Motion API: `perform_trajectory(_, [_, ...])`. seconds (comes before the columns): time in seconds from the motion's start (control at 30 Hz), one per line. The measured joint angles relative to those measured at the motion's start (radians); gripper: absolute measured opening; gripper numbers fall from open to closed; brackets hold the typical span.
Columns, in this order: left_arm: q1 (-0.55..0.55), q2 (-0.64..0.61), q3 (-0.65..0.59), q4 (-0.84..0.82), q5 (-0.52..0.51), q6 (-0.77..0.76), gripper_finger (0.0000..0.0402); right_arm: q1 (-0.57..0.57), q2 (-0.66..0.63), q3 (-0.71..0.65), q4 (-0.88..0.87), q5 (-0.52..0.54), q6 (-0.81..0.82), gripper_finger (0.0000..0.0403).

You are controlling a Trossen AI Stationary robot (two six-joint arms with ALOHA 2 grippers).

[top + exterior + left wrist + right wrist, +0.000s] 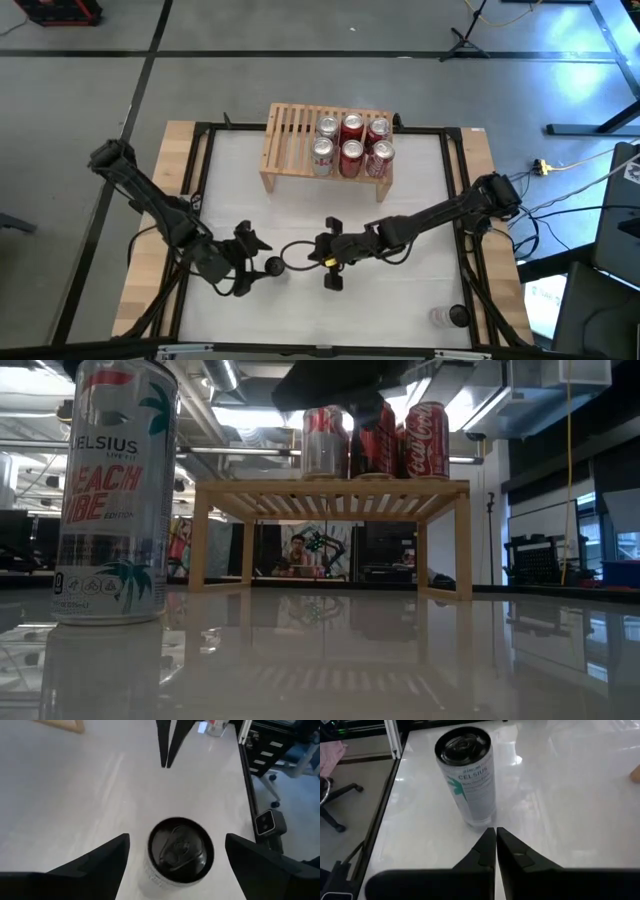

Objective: Place canned beverage on shelf
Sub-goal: Put the top white and pink soda can on the shelf

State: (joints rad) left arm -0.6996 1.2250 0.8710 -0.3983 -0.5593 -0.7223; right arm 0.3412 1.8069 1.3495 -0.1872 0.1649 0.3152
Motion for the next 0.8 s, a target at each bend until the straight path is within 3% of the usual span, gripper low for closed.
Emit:
perform_trajectory(0.67, [0.001,0.124,-0.103,0.214,0.016,0.027,0.0320,0.000,0.000,0.000,0.003,0.001,0.021,0.0012])
perform_trajectory(0.8, [0.017,0.133,-0.103,0.235,0.004,0.026,0.0302,0.000,0.000,0.000,-0.005,0.001,0.021,0.0012])
